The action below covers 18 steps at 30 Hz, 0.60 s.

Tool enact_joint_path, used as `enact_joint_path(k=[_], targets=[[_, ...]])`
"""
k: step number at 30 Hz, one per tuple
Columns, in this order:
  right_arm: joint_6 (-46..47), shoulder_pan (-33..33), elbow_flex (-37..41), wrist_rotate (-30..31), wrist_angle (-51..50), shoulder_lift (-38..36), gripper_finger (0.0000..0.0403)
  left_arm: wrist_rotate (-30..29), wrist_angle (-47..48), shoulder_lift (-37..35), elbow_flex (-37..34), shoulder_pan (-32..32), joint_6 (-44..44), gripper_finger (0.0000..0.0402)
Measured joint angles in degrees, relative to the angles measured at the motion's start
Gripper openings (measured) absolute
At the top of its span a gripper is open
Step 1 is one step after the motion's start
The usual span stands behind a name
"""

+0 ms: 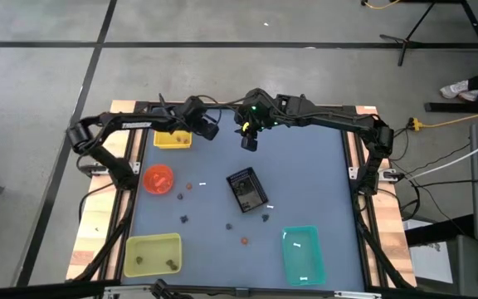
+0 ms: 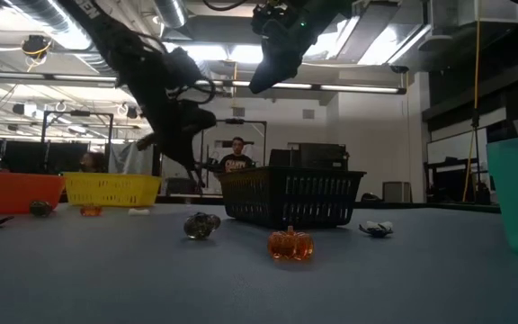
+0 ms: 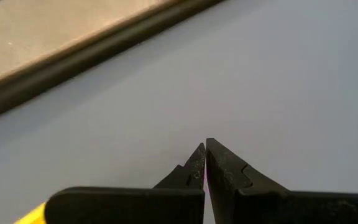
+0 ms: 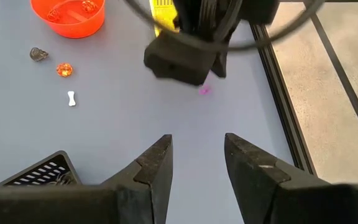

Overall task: Sort Halloween decoration
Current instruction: Put the violet witch hat into the top yellow bin

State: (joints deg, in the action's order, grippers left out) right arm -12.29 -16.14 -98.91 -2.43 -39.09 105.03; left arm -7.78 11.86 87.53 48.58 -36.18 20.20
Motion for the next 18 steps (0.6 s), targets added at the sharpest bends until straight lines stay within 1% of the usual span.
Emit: enact_joint_path(k=[6, 8, 11, 15, 18], targets=[[0.0, 0.0, 0.0, 0.1, 0.0, 0.0, 0.0144, -0.01, 5.7, -5.59, 0.04, -1.86, -1.87, 0.0], [0.0, 0.0, 0.0, 0.1, 0.0, 0.0, 0.0144, 0.42, 7.03, -6.56, 0.02, -1.89, -4.04, 0.0], [0.0, 0.0, 0.0, 0.1, 0.0, 0.0, 0.0144, 0.17, 6.41, -7.06, 0.02, -1.52, -8.13, 0.0], [0.0, 0.0, 0.0, 0.1, 0.02, 0.0, 0.0144, 0.15, 4.59, -7.02, 0.02, -1.29, -16.19, 0.0], [0.0, 0.0, 0.0, 0.1, 0.01, 0.0, 0.0144, 2.46, 2.24, -7.02, 0.02, -1.31, -19.17, 0.0003]])
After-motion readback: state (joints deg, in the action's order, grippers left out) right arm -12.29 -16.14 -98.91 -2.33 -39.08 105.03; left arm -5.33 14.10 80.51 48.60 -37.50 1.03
